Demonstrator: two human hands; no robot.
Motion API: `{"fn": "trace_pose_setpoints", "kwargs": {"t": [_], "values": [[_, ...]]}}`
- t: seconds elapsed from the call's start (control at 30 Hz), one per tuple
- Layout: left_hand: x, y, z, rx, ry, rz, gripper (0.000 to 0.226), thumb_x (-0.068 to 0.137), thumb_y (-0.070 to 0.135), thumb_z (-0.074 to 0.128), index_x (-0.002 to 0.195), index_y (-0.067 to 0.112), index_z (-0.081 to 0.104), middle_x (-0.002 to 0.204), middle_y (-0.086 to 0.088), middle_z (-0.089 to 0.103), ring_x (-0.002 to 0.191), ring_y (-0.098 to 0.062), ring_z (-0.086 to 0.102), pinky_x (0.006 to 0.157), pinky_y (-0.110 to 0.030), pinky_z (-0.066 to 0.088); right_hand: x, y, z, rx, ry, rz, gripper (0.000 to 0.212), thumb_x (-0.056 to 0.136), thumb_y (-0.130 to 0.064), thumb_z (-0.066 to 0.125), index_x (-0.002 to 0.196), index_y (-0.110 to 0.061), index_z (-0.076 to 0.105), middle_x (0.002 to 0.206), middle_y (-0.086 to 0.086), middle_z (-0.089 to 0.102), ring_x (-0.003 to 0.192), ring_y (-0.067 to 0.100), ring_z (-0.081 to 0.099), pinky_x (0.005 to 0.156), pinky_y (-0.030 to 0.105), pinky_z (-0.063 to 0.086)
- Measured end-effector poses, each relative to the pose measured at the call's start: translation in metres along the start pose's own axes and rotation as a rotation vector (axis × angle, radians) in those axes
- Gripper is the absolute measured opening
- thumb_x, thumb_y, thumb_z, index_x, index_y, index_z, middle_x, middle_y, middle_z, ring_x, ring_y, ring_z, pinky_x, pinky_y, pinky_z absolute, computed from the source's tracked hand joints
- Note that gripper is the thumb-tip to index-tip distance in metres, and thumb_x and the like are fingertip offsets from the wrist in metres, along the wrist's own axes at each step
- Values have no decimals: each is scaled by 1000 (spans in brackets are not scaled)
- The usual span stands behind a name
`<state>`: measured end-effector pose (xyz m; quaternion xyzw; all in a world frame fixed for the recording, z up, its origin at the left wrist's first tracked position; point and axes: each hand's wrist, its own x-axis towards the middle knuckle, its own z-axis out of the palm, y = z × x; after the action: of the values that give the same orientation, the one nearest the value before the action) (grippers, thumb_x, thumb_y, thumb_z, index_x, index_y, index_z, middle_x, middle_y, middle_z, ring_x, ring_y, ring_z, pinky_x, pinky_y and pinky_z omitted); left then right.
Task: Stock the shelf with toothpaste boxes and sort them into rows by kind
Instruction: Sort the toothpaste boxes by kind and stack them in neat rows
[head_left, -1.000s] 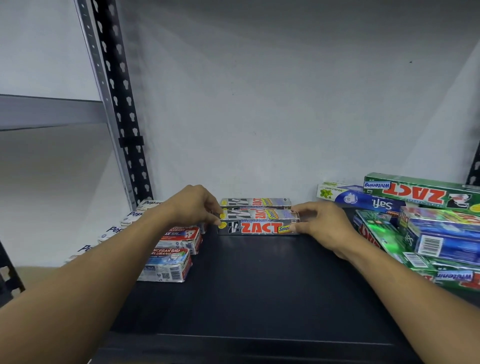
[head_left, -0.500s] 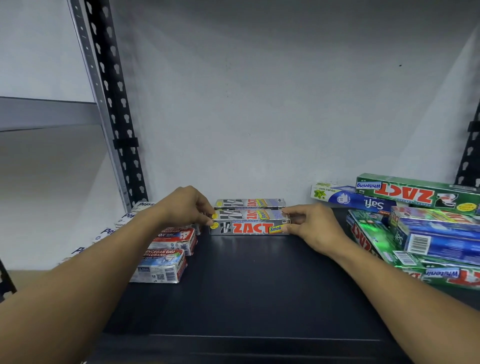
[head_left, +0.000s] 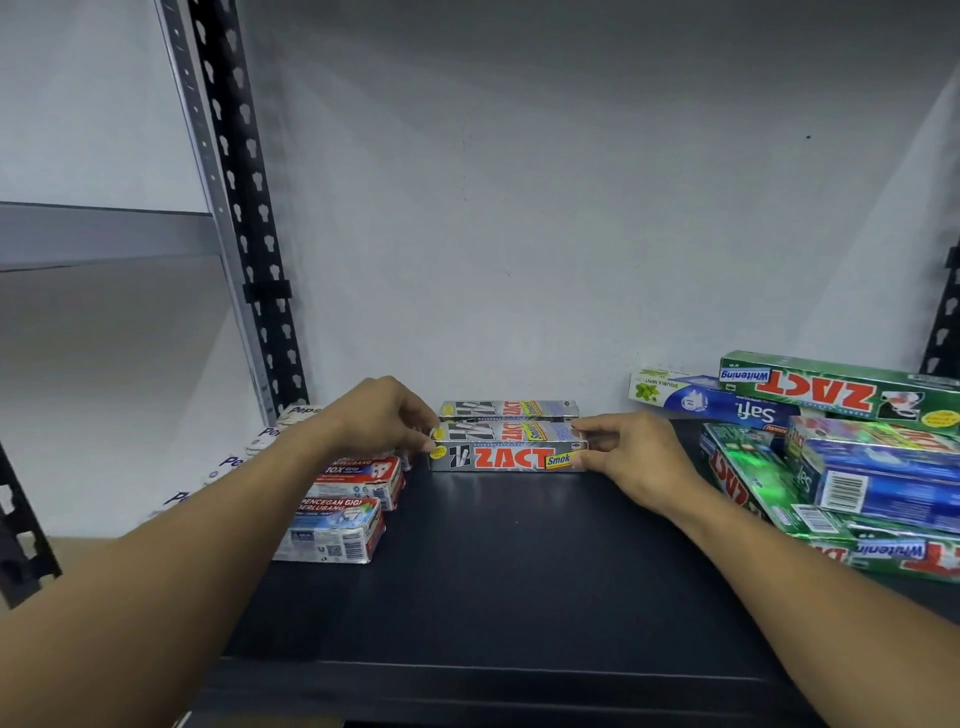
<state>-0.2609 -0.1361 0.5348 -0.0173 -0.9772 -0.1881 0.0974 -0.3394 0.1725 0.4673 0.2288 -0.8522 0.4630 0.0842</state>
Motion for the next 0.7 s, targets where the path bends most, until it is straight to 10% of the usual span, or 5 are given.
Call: {"fn": "trace_pose_setpoints", "kwargs": {"t": [0.7], "values": [[-2,10,8,19,77,-37,23,76,27,86,98,23,81,94,7,76,66,-1,65,86,-35,58,4,8,0,167,51,81,51,69,-6,90,117,-8,71,99,-2,75,86,4,72,78,12,54]]}}
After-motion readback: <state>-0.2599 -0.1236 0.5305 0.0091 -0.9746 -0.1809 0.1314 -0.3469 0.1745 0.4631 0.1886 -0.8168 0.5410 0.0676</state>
